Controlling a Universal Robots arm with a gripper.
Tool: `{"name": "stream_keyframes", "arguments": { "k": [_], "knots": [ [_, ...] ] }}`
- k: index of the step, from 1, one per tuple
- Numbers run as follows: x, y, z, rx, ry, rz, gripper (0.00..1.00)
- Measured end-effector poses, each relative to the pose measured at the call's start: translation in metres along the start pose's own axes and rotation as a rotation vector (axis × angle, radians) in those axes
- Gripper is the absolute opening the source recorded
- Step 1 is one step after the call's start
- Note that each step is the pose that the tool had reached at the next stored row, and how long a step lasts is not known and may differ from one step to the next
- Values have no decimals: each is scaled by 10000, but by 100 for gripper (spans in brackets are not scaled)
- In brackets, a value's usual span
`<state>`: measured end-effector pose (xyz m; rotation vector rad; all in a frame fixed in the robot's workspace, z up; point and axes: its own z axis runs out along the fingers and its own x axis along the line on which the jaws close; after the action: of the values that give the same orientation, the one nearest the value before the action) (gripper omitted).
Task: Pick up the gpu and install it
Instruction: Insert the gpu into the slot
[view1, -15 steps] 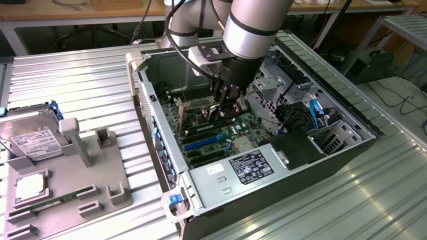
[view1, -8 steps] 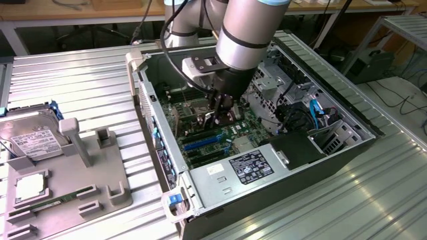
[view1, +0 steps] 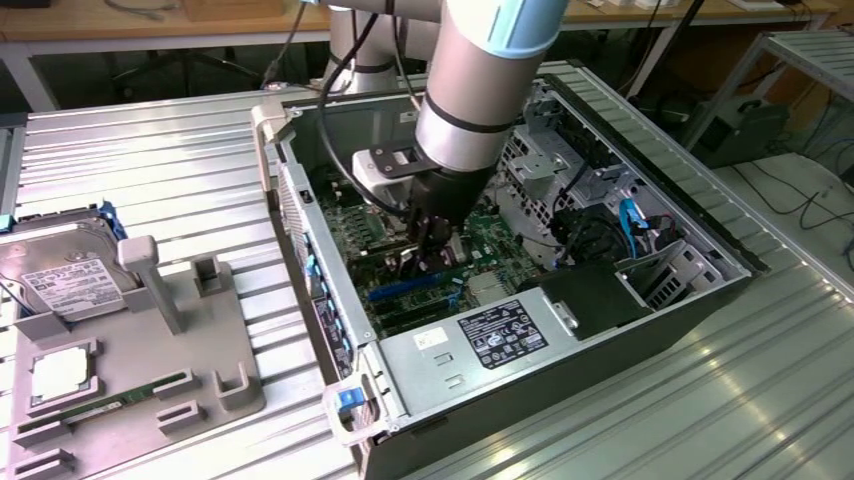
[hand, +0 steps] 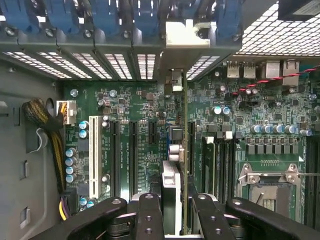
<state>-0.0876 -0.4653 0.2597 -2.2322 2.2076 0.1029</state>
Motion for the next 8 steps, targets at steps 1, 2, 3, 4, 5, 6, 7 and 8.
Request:
{"name": "stream_keyframes", "arguments": {
  "k": [1, 2, 3, 4, 5, 6, 7, 8],
  "knots": [
    [1, 15, 42, -4, 20, 0, 28],
    [-1, 20, 54, -6, 30, 1, 28],
    [-2, 21, 59, -7, 35, 0, 28],
    [-6, 22, 64, -8, 40, 2, 28],
    [-14, 23, 69, -8, 50, 2, 28],
    [-24, 25, 75, -7, 65, 2, 28],
    [-32, 26, 79, -8, 83, 4, 28],
    [-36, 27, 83, -8, 97, 4, 28]
  ]
}}
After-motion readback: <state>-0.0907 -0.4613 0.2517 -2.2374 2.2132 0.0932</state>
